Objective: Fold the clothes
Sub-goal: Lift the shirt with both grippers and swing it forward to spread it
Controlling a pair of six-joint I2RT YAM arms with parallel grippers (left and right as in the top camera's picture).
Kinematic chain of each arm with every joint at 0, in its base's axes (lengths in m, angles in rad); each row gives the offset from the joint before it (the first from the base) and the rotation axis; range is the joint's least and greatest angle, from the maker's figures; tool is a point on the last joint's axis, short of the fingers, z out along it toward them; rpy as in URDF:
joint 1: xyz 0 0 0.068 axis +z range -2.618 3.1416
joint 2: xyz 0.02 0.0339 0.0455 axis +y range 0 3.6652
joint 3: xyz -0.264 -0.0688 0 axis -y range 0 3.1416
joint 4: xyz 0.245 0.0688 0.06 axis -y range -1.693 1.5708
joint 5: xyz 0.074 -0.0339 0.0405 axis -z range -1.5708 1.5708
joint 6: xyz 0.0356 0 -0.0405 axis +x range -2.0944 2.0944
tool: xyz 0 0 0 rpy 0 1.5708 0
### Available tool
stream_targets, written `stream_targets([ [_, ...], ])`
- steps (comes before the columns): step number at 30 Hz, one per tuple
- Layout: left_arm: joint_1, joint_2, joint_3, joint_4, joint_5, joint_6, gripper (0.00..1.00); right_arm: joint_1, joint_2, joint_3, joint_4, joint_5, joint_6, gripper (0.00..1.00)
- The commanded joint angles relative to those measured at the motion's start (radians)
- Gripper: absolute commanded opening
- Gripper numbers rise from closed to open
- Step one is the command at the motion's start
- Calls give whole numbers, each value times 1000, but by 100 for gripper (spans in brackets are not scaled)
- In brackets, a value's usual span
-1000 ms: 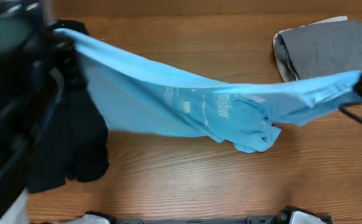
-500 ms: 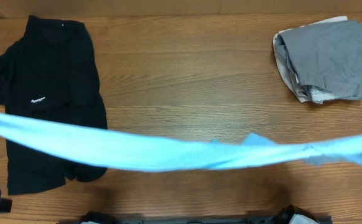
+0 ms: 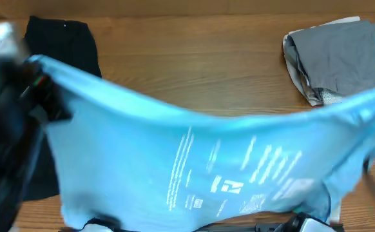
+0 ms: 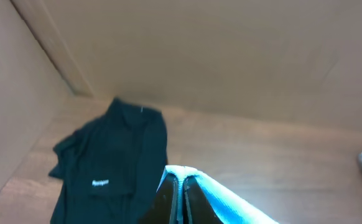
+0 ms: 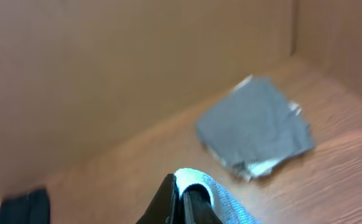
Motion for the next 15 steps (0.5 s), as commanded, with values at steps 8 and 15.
stream_targets([
  [8, 124, 419, -10, 161, 5, 5, 4, 151, 447, -33, 132, -150, -103, 4],
  [15, 245, 678, -10, 425, 171, 5, 4, 319, 688, -33, 483, -97, -89, 4],
])
